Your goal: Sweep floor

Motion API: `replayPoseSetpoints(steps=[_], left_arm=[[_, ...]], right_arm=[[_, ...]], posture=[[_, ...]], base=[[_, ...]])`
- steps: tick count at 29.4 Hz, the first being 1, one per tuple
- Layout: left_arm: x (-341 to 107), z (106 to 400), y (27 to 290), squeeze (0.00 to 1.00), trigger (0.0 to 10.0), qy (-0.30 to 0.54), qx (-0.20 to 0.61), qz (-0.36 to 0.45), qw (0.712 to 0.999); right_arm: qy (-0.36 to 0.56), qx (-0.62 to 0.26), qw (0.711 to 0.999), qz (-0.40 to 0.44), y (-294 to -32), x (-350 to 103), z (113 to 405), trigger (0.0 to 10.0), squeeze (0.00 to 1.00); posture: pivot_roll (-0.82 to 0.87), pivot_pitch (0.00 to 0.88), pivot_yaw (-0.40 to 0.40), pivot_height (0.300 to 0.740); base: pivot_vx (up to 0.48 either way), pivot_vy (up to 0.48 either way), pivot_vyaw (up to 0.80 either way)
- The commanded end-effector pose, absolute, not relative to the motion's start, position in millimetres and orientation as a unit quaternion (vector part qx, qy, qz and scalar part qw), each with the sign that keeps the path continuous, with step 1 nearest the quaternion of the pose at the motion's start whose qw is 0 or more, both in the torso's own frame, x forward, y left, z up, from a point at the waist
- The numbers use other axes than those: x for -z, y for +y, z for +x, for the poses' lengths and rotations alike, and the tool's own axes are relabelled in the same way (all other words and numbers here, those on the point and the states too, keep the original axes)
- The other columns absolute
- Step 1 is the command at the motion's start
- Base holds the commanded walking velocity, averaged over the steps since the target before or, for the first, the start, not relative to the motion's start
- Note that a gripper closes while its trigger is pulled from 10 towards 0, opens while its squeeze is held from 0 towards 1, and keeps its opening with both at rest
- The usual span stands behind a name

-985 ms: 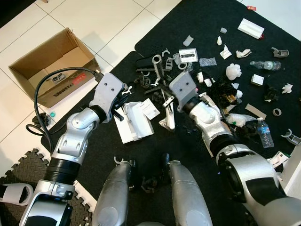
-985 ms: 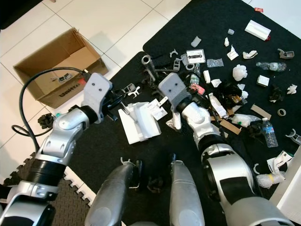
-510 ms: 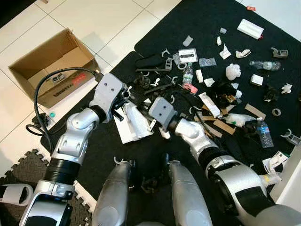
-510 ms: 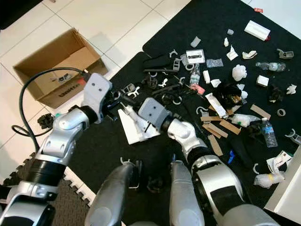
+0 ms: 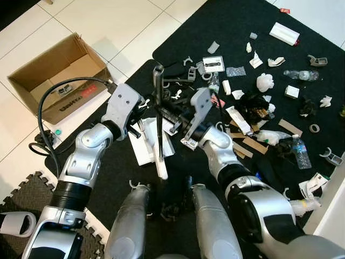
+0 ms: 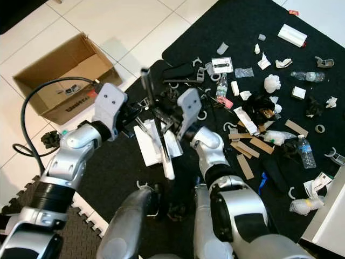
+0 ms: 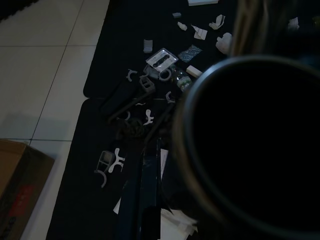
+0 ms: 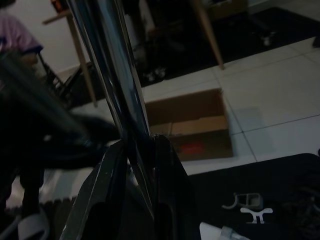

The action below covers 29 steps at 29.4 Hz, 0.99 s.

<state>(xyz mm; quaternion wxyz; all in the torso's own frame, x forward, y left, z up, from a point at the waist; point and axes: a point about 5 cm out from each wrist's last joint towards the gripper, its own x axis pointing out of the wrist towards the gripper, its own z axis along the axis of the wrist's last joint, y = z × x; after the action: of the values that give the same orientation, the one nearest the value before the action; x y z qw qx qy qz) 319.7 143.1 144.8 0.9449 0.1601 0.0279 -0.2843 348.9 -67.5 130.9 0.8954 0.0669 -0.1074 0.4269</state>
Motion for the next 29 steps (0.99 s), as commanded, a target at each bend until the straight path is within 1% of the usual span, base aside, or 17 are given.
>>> replayPoseSetpoints(steps=[1, 4, 5, 10, 14, 16, 23, 25, 27, 29], left_arm=[[-108, 309, 138, 0.00, 10.0, 0.103, 0.302, 0.138, 0.938], [-108, 309, 138, 0.00, 10.0, 0.103, 0.302, 0.138, 0.938], [-108, 309, 138, 0.00, 10.0, 0.103, 0.302, 0.138, 0.938], [-108, 309, 137, 0.00, 10.0, 0.103, 0.302, 0.138, 0.938], [-108, 308, 138, 0.00, 10.0, 0.104, 0.303, 0.139, 0.937], [-108, 308, 139, 0.00, 10.0, 0.104, 0.303, 0.139, 0.937], [-108, 308, 139, 0.00, 10.0, 0.104, 0.303, 0.139, 0.937], [-108, 309, 139, 0.00, 10.0, 0.104, 0.304, 0.139, 0.937], [-108, 309, 138, 0.00, 10.0, 0.103, 0.305, 0.139, 0.937], [-108, 309, 138, 0.00, 10.0, 0.103, 0.305, 0.138, 0.937]], right_arm=[[-0.118, -0.404, 0.902, 0.095, -72, -136, 353, 10.0, 0.00], [-0.132, -0.393, 0.906, 0.091, -76, -142, 356, 10.0, 0.00], [-0.152, -0.384, 0.907, 0.089, -80, -152, 360, 10.0, 0.00], [-0.181, -0.391, 0.901, 0.058, -82, -165, 362, 10.0, 0.00], [-0.239, -0.399, 0.884, -0.040, -78, -180, 359, 10.0, 0.00], [-0.257, -0.400, 0.877, -0.070, -76, -184, 357, 10.0, 0.00], [-0.276, -0.400, 0.869, -0.094, -73, -189, 356, 10.0, 0.00], [-0.284, -0.402, 0.863, -0.110, -66, -188, 353, 10.0, 0.00], [-0.278, -0.416, 0.856, -0.134, -54, -176, 345, 10.0, 0.00], [-0.274, -0.420, 0.853, -0.144, -50, -170, 342, 10.0, 0.00]], posture=[[0.11, 0.392, -0.034, 0.740], [0.11, 0.392, -0.034, 0.740], [0.11, 0.391, -0.035, 0.740], [0.11, 0.390, -0.035, 0.740], [0.12, 0.391, -0.033, 0.740], [0.12, 0.387, -0.031, 0.740], [0.12, 0.385, -0.029, 0.740], [0.12, 0.385, -0.029, 0.740], [0.13, 0.388, -0.029, 0.740], [0.13, 0.388, -0.029, 0.740]], base=[[0.000, 0.000, 0.00], [0.000, 0.000, 0.00], [0.000, 0.000, 0.00], [0.000, 0.000, 0.00], [0.000, 0.000, 0.00], [0.000, 0.000, 0.00], [0.000, 0.000, 0.00], [0.000, 0.000, 0.00], [0.000, 0.000, 0.00], [0.000, 0.000, 0.00]])
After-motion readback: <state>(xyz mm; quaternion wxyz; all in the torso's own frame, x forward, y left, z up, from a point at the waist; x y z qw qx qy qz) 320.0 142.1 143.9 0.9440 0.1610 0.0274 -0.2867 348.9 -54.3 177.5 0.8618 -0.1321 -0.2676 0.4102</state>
